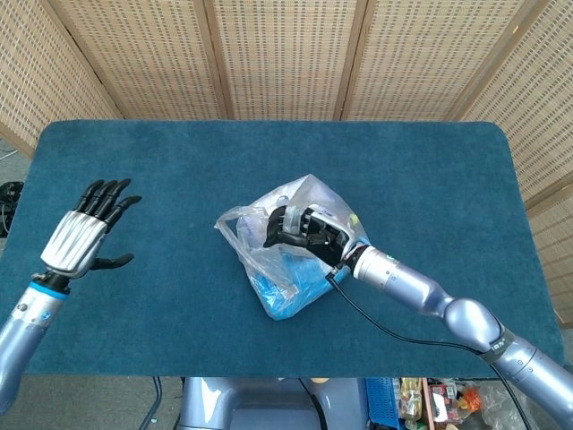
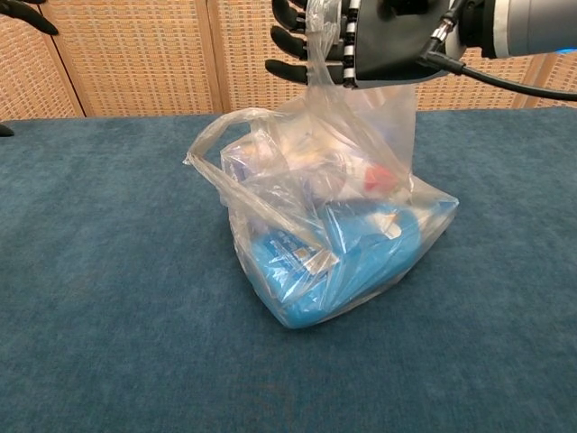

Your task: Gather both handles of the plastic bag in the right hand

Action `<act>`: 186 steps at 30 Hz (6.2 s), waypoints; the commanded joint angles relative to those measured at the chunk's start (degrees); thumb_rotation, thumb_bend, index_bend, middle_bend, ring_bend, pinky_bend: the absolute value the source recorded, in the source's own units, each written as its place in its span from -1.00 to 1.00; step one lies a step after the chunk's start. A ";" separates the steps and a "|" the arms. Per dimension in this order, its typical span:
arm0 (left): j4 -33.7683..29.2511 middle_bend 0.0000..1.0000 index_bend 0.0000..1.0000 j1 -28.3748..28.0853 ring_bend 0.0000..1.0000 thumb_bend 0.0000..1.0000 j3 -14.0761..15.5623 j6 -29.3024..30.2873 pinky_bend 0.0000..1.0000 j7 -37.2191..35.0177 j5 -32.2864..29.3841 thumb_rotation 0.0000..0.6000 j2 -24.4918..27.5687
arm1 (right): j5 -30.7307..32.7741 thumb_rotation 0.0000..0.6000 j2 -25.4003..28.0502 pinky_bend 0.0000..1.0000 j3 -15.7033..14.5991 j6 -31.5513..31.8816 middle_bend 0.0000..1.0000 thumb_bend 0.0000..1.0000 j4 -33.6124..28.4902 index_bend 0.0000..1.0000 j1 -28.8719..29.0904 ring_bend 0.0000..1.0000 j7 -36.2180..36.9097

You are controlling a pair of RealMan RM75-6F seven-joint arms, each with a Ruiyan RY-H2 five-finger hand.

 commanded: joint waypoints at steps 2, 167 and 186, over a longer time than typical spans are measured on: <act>11.76 -1.00 -0.44 -7.01 -1.00 -0.61 1.03 -2.84 -1.00 -3.21 6.68 1.00 -8.58 | 1.85 1.00 0.44 -0.34 -0.14 0.56 0.04 -0.39 1.14 -0.09 0.14 -0.11 -1.87; 59.93 -1.00 -0.84 -34.02 -1.00 -0.23 -1.37 19.49 -1.00 -15.79 1.06 1.00 -45.60 | 13.98 1.00 4.08 -0.35 -4.60 2.70 0.06 -0.34 1.98 -0.06 0.54 -0.09 -15.34; 55.48 -1.00 0.29 -36.66 -1.00 0.00 -6.10 23.61 -1.00 -19.75 -2.25 1.00 -47.40 | 13.86 1.00 4.76 -0.35 -3.82 1.98 0.06 -0.34 2.25 -0.05 -0.21 -0.09 -15.72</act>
